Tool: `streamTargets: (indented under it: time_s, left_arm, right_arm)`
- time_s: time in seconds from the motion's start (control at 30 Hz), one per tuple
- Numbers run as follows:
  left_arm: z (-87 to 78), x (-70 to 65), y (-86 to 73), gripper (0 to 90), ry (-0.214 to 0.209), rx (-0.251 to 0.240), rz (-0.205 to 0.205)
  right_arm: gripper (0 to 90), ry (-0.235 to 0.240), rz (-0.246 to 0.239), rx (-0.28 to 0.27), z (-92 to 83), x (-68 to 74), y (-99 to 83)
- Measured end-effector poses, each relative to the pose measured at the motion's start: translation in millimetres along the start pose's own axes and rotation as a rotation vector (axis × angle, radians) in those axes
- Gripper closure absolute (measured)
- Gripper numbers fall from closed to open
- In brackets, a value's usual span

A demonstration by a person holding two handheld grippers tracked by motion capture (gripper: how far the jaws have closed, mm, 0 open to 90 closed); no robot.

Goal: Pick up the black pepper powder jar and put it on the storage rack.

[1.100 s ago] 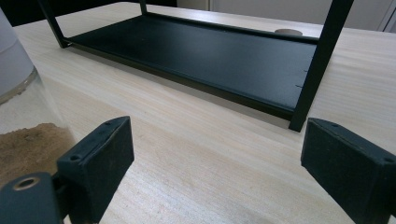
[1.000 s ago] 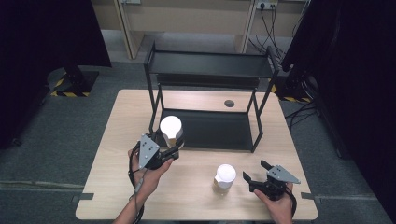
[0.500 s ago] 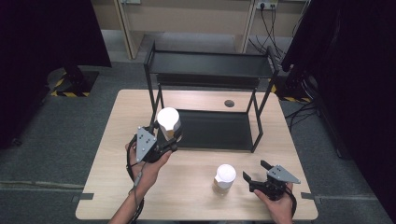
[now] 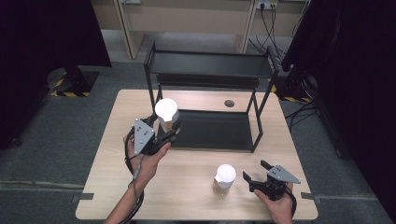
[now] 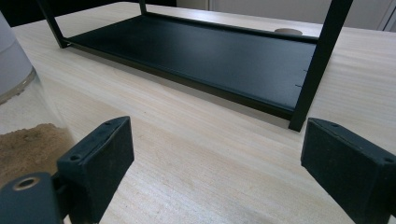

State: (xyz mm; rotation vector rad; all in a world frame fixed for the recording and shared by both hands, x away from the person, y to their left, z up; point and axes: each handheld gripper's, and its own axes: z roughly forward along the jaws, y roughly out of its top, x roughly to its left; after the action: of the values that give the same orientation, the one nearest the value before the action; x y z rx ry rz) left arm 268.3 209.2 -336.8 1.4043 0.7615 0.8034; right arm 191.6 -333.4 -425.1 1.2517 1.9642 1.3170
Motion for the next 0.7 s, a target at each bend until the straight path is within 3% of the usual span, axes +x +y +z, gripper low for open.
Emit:
streamTargets:
  time_s: [0.7]
  left_arm:
    - [12.1, 3.9, 25.2, 30.5, 0.027, -0.043, 0.007]
  right_arm:
    - [9.7, -0.001, -0.002, -0.001, 0.3, 0.3, 0.0]
